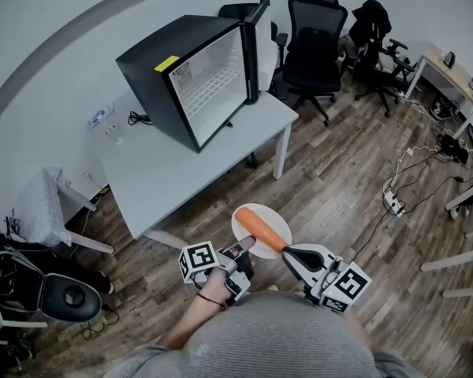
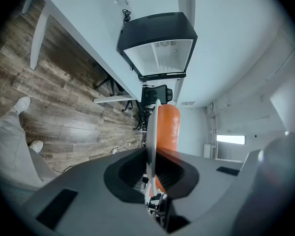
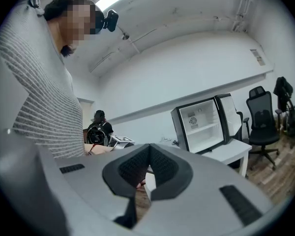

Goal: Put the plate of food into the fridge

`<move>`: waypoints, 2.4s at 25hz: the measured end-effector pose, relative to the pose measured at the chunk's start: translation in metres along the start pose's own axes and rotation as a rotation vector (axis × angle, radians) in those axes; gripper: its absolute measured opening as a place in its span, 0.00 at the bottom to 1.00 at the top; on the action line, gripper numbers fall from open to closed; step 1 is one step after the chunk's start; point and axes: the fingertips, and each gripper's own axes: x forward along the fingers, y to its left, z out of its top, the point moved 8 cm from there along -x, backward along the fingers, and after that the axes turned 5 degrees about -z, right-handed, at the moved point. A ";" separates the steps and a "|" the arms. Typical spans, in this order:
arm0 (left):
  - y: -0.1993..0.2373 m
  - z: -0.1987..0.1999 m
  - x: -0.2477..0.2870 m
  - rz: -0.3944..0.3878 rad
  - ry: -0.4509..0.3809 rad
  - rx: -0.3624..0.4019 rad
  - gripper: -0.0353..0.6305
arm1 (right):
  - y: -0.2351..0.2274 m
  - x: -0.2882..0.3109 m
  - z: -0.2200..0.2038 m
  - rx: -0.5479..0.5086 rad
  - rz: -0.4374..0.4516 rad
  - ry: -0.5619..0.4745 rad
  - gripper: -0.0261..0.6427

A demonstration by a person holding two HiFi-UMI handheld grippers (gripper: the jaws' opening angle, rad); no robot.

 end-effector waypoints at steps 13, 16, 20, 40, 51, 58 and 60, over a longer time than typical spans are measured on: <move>0.001 -0.004 -0.003 -0.003 -0.006 0.000 0.11 | 0.017 -0.001 0.003 0.051 0.145 -0.062 0.06; -0.001 -0.007 -0.003 -0.003 -0.007 0.001 0.11 | 0.019 -0.003 0.003 0.046 0.164 -0.054 0.06; -0.003 -0.014 -0.002 -0.003 -0.017 0.002 0.11 | 0.020 -0.010 0.004 0.042 0.184 -0.048 0.06; -0.009 0.022 0.036 -0.035 -0.065 -0.002 0.11 | -0.032 -0.008 0.012 0.047 0.135 -0.068 0.06; -0.022 0.114 0.093 -0.046 -0.080 -0.016 0.12 | -0.110 0.059 0.032 0.073 0.114 -0.057 0.06; -0.039 0.176 0.128 -0.061 -0.065 -0.019 0.12 | -0.150 0.117 0.057 0.048 0.121 -0.040 0.06; -0.041 0.191 0.135 -0.066 -0.061 -0.018 0.12 | -0.161 0.132 0.062 0.043 0.118 -0.041 0.06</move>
